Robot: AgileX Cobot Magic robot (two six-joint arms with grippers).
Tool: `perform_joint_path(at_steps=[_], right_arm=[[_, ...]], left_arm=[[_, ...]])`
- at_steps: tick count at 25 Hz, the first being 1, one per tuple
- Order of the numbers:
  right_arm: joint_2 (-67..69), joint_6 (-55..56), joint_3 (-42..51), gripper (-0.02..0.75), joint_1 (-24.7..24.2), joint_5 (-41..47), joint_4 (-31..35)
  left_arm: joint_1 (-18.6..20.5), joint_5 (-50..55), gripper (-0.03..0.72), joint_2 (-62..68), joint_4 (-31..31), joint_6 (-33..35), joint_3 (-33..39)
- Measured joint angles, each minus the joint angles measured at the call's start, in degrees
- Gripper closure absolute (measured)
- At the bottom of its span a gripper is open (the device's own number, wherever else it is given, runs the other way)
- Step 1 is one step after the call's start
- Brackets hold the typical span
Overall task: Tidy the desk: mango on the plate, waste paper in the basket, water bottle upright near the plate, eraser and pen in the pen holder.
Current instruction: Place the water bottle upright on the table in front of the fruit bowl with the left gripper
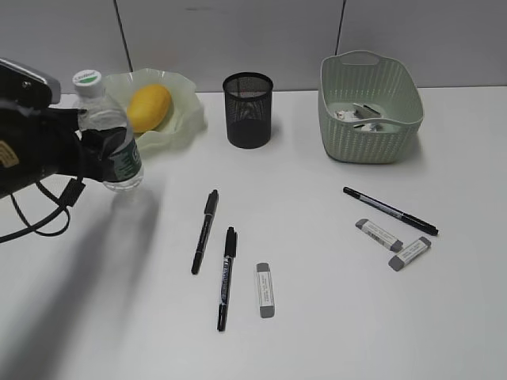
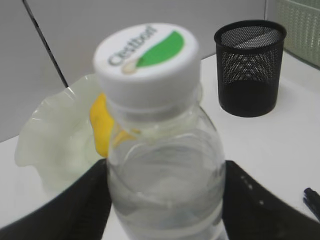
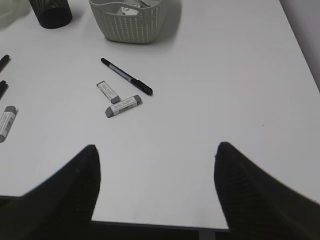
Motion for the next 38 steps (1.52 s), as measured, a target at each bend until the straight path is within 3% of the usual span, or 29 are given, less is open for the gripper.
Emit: perform_joint_path(at_steps=[19, 38], right_arm=[[0.0, 0.0, 0.0, 0.176, 0.0, 0.0, 0.0], [0.0, 0.0, 0.0, 0.207, 0.0, 0.0, 0.0]], left_arm=[[0.9, 3.0, 0.204, 5.2, -0.5, 0.4, -2.5], [1.8, 18.5, 0.053, -5.2, -0.9, -0.5, -2.5]])
